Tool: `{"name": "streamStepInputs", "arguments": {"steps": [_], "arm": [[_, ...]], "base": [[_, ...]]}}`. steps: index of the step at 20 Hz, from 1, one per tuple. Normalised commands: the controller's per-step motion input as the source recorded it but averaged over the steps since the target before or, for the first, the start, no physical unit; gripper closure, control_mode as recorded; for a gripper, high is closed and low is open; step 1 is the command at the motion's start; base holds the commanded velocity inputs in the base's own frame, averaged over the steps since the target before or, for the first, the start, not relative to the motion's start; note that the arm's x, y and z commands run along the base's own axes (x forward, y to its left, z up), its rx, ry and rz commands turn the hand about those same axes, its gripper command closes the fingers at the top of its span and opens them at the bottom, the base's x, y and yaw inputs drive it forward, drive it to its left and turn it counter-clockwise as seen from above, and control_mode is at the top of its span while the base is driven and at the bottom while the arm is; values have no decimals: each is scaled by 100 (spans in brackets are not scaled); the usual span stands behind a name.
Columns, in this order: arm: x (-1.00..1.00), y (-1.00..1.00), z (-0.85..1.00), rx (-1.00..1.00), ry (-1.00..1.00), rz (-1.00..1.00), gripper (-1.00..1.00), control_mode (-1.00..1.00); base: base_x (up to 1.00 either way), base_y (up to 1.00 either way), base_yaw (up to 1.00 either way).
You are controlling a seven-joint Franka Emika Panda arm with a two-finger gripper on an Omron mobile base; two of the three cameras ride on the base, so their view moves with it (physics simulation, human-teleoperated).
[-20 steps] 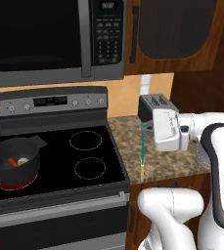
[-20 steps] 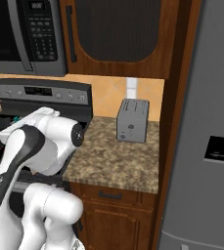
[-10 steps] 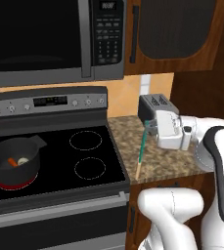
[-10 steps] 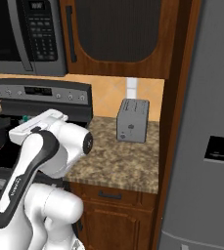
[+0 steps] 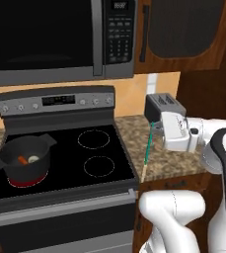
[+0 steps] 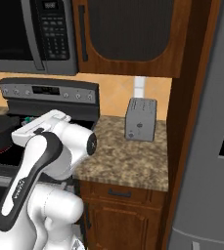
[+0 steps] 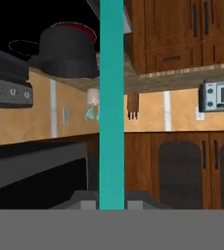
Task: Put the carrot and mushroom in the pot. Retrieve the spatula and lightly stir the vegetables in the pot.
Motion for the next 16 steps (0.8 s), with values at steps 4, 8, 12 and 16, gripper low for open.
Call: {"name": "streamStepInputs", "arguments": {"steps": [4, 8, 12, 16], "arm": [[0, 0, 0, 0, 0, 0, 100, 100], [0, 0, 0, 0, 0, 0, 100, 100], [0, 0, 0, 0, 0, 0, 100, 100], [0, 0, 0, 0, 0, 0, 100, 100]], "base": [[-54, 100, 0], [-38, 100, 0], [-6, 100, 0], [54, 57, 0]]}}
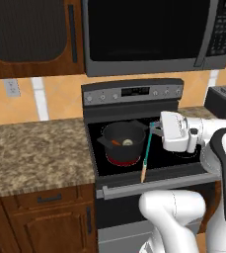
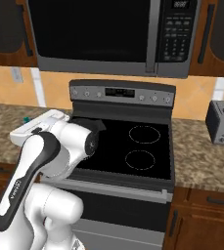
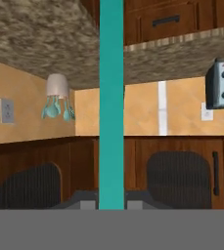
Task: Put the carrot and mushroom in the pot. Retrieve the spatula and lightly stir the vegetables in the pot.
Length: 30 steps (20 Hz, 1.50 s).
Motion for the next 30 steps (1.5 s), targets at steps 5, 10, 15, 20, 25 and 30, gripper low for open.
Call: {"name": "streamStepInputs", "arguments": {"steps": [5, 10, 15, 20, 25, 30], "arm": [[0, 0, 0, 0, 0, 0, 100, 100], [0, 0, 0, 0, 0, 0, 100, 100], [0, 0, 0, 0, 0, 0, 100, 100], [0, 0, 0, 0, 0, 0, 100, 100], [49, -8, 1, 1, 0, 6, 100, -100], [12, -48, 0, 1, 0, 0, 100, -100]], "base": [[100, 0, 0], [93, 10, 0], [76, 0, 5], [62, 0, 20], [0, 0, 0], [0, 0, 0]]}}
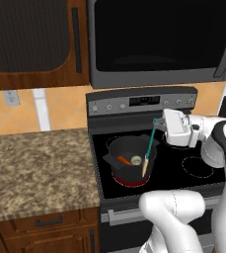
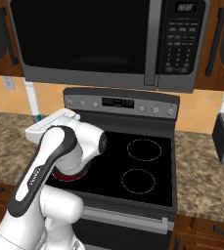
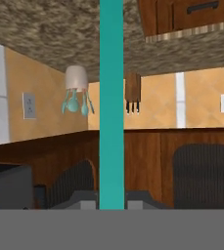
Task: Put the carrot and mushroom in the pot. Retrieve the spatula and lightly stir the vegetables in the pot.
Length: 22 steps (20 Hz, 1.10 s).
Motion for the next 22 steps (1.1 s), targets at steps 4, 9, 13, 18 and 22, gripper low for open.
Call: {"name": "streamStepInputs", "arguments": {"steps": [4, 9, 13, 18, 22], "arm": [[5, -32, 0, 0, 0, 0, 100, -100], [12, -2, 1, 0, -3, 0, 100, -100], [35, 0, 1, 0, -5, 0, 100, -100], [38, 0, 0, 0, -10, 0, 100, -100], [35, 0, -1, 0, -1, 0, 100, -100]], "base": [[0, 0, 0], [0, 0, 0], [0, 0, 0], [0, 0, 0], [0, 0, 0]]}}
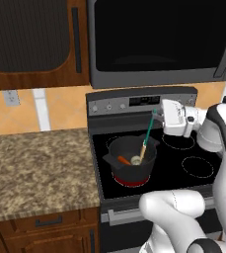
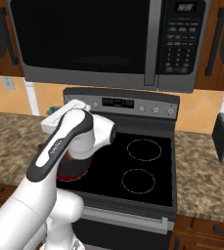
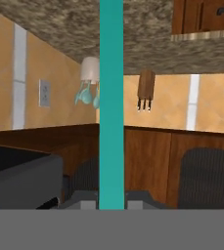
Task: Put the carrot and mushroom in the pot. Retrieve the spatula and lightly stir the vegetables in the pot.
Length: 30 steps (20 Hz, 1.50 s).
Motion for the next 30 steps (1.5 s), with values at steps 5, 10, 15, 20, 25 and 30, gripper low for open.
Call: {"name": "streamStepInputs", "arguments": {"steps": [5, 10, 15, 20, 25, 30], "arm": [[27, -17, -1, 0, -1, 0, 100, -100], [13, -16, -6, 0, 0, 0, 100, -100], [29, 0, -13, 0, 0, 0, 100, -100], [19, 0, -11, 0, 0, 0, 100, -100], [2, 0, -30, -1, 0, 0, 100, -100], [12, 0, -20, -6, 0, 0, 100, -100]], "base": [[0, 0, 0], [0, 0, 0], [0, 0, 0], [0, 0, 0], [0, 0, 0], [0, 0, 0]]}}
